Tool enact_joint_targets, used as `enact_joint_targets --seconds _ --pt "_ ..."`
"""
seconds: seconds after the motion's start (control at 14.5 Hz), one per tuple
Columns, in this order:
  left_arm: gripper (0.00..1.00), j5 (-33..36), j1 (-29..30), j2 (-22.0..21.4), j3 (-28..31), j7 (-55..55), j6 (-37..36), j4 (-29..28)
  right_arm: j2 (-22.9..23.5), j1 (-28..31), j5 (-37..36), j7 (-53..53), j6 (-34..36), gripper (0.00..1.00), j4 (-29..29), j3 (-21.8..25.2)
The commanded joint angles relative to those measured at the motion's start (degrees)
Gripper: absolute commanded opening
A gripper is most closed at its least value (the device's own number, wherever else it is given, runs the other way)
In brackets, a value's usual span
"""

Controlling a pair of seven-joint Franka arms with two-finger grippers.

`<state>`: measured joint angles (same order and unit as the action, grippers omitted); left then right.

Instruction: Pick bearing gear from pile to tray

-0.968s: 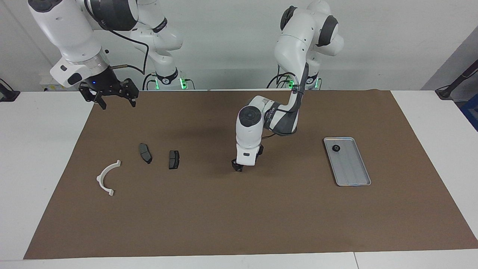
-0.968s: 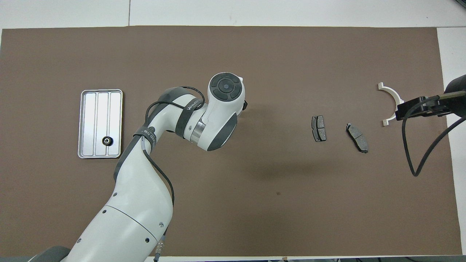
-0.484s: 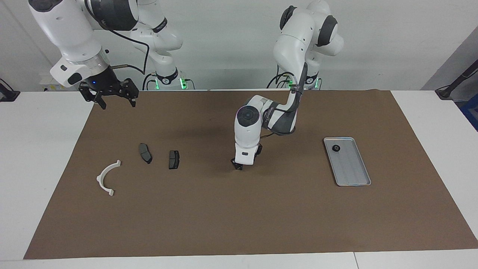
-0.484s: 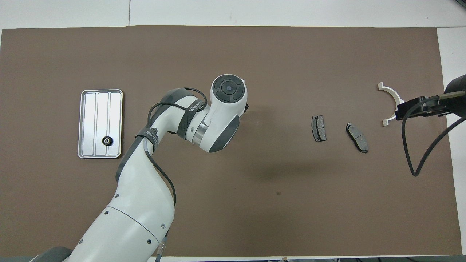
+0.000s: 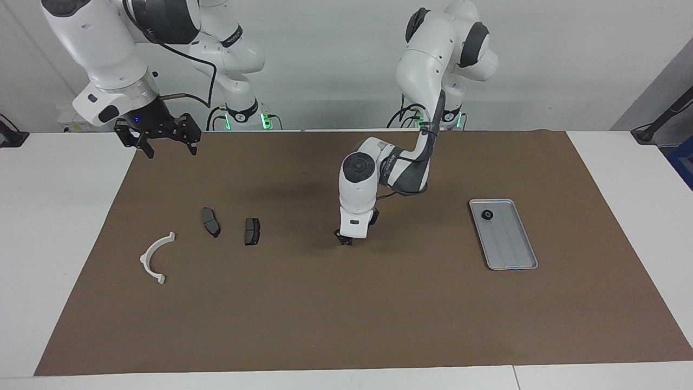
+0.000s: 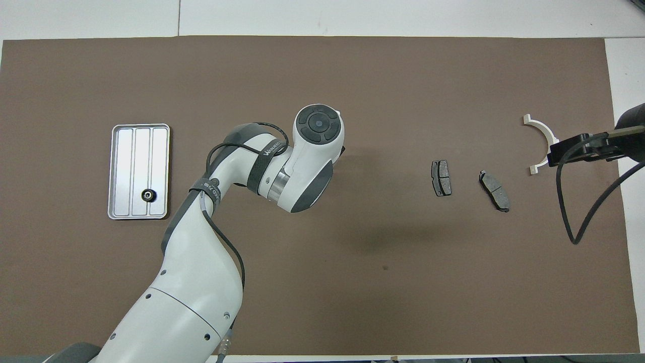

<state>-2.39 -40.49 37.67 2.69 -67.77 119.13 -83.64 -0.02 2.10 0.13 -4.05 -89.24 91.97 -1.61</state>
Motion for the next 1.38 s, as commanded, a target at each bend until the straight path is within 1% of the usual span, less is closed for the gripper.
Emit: enact_joint_targets --seconds 0.0,0.21,0.35,0.55,0.83,0.9,1.11,1.31 --pt "0.28 -0.16 -1.17 -1.63 0.91 -0.88 -0.21 -3.81 -0.95 1.07 -0.57 -1.49 -1.19 1.0 1.27 -0.5" --pt "0.01 -0.16 -0.91 -1.98 1.09 -0.44 -0.91 -3.99 -1.04 1.85 -0.74 -1.58 -1.98 1.0 2.42 -0.5" --pt "0.0 -0.07 0.84 -4.78 1.18 1.66 -0.91 -6.7 -1.56 2.03 -0.74 -1.67 -3.48 1.0 3.73 -0.41" --pt "0.0 -0.07 6.46 -12.86 1.09 10.26 -1.09 -14.16 -1.56 2.03 -0.74 -1.4 -3.66 1.0 3.65 -0.41" --pt "0.0 -0.07 16.64 -22.96 1.09 26.5 -1.79 -24.18 -1.56 2.03 -0.74 -1.4 -3.57 1.0 3.56 -0.41" --pt "0.0 -0.07 19.2 -24.56 1.09 31.77 -1.62 -26.12 -1.56 2.03 -0.74 -1.32 -3.66 1.0 3.56 -0.41" --pt "0.0 -0.07 26.32 -24.92 1.09 44.87 0.83 -27.8 -1.48 2.03 -0.74 -1.32 -4.01 1.0 3.56 -0.41" --pt "0.0 -0.07 30.64 -25.01 1.09 52.11 7.68 -31.05 -1.48 1.95 -1.0 -1.32 -4.01 1.0 3.56 -0.41"
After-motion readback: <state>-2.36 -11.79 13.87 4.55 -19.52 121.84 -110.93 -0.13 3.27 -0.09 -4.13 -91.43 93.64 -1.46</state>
